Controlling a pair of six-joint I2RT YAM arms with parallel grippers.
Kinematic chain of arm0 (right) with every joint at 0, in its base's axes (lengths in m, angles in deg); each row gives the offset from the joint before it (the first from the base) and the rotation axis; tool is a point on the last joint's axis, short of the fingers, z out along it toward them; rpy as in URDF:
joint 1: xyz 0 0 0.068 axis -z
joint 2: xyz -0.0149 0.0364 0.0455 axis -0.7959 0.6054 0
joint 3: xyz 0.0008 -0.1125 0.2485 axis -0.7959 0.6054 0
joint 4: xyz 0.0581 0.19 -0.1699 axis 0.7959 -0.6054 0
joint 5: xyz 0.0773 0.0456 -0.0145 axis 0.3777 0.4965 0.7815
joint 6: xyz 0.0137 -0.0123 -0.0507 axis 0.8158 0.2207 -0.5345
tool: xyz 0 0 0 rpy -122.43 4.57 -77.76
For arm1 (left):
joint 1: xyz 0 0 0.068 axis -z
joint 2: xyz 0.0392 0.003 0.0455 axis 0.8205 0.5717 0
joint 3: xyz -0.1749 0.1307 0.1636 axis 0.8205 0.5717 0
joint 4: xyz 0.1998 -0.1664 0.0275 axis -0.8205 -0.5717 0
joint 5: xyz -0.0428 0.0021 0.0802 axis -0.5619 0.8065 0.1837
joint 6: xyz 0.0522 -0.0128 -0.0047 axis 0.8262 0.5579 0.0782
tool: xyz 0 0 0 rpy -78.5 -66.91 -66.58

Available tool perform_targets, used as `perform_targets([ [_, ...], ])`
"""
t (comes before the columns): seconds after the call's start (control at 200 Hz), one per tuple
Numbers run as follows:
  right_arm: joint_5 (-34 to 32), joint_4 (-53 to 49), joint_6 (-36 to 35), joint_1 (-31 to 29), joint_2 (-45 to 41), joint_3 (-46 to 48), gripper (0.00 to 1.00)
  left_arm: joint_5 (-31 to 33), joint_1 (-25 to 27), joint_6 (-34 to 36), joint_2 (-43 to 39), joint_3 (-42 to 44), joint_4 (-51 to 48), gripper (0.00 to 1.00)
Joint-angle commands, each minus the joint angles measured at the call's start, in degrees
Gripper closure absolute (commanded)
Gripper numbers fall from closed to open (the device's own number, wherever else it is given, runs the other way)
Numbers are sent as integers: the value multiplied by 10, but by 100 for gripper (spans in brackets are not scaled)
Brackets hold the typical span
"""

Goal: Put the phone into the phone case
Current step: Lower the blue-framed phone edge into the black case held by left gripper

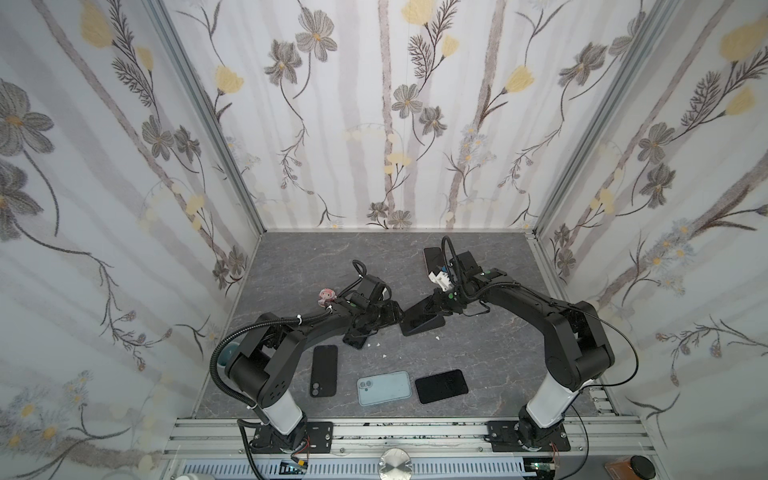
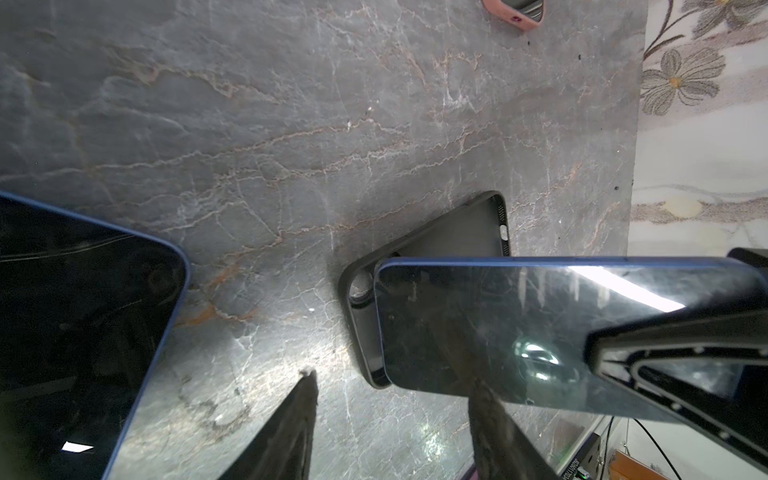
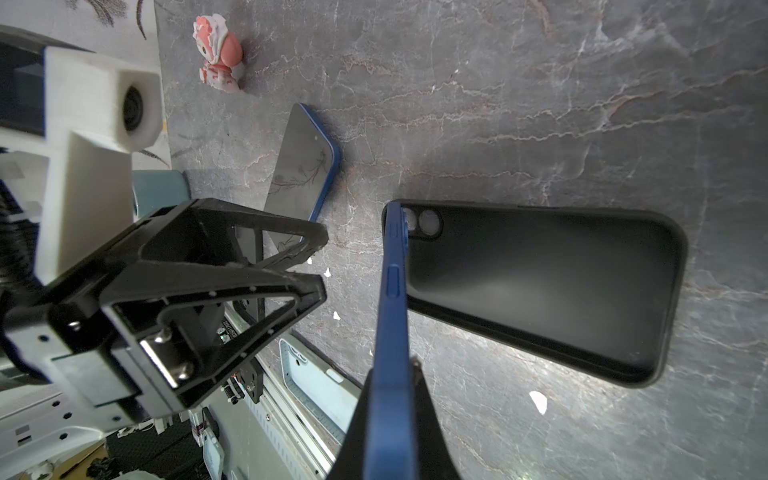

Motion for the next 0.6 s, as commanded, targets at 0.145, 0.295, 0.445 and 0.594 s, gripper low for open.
perform_targets([
  [0.145, 27, 26, -8, 0, 6, 13, 100, -22, -1, -8, 34, -8, 23, 43],
  [0.295, 26, 30, -6, 2, 8, 23, 100, -36, 0, -4, 53, -15, 23, 43],
  [0.445, 34, 35, -5, 5, 16, 33, 100, -53, 3, -5, 75, -21, 27, 44],
  [0.594, 56, 53, -2, 13, 22, 53, 100, -76, 7, -4, 86, -22, 38, 44],
])
